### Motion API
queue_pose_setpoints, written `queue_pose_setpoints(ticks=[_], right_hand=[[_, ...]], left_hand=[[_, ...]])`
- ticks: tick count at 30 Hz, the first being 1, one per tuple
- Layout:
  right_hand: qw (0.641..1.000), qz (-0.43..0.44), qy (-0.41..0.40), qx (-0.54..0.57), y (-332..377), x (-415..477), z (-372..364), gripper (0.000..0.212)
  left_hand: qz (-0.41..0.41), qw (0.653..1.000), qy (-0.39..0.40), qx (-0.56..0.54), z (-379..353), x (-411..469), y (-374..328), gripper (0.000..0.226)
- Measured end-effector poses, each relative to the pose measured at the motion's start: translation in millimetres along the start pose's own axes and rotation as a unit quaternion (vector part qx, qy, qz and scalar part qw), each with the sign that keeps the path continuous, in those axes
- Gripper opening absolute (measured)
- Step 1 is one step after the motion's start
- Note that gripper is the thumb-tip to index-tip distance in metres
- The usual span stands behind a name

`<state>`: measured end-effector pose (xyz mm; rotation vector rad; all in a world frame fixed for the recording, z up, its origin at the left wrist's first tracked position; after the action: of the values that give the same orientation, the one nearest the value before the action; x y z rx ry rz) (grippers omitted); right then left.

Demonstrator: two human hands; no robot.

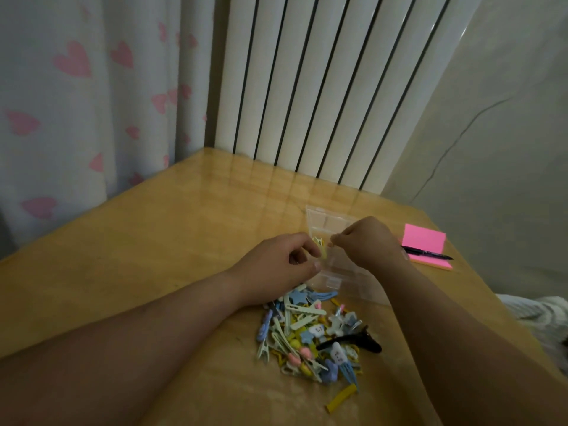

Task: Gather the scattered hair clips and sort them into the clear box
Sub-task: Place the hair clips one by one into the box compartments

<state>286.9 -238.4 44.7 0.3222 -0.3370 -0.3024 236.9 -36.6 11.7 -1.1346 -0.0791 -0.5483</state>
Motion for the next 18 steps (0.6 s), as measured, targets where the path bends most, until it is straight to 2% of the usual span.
queue_pose_setpoints(ticks=[4,8,13,18], right_hand=[[0.994,0.034,-0.099,0.045,-3,-22,27,0.025],[0.977,0.083,-0.163,0.113,-5,-55,62,0.019],[0.967,0.124,-0.157,0.161,-5,-85,76,0.014],[0.965,0.183,-0.102,0.159,10,-99,75,0.009]], left_hand=[[0.0,1.0,-0.005,-0.003,0,1,1,0.015],[0.0,1.0,-0.002,0.001,0,0,1,0.015],[-0.004,1.0,0.004,0.011,0,-1,-2,0.018],[-0.004,1.0,0.005,0.018,1,-2,-3,0.019]])
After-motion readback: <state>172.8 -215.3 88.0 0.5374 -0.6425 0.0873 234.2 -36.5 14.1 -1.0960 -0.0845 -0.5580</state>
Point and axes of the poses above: each hand's wrist, its own x-axis towards the middle knuckle, its own z-axis out of the back of the hand, y = z × x, the point moved 10 cm from there along x, towards the middle knuckle, and after that the axes turned 8 degrees about -y, right-handed, at the moved point
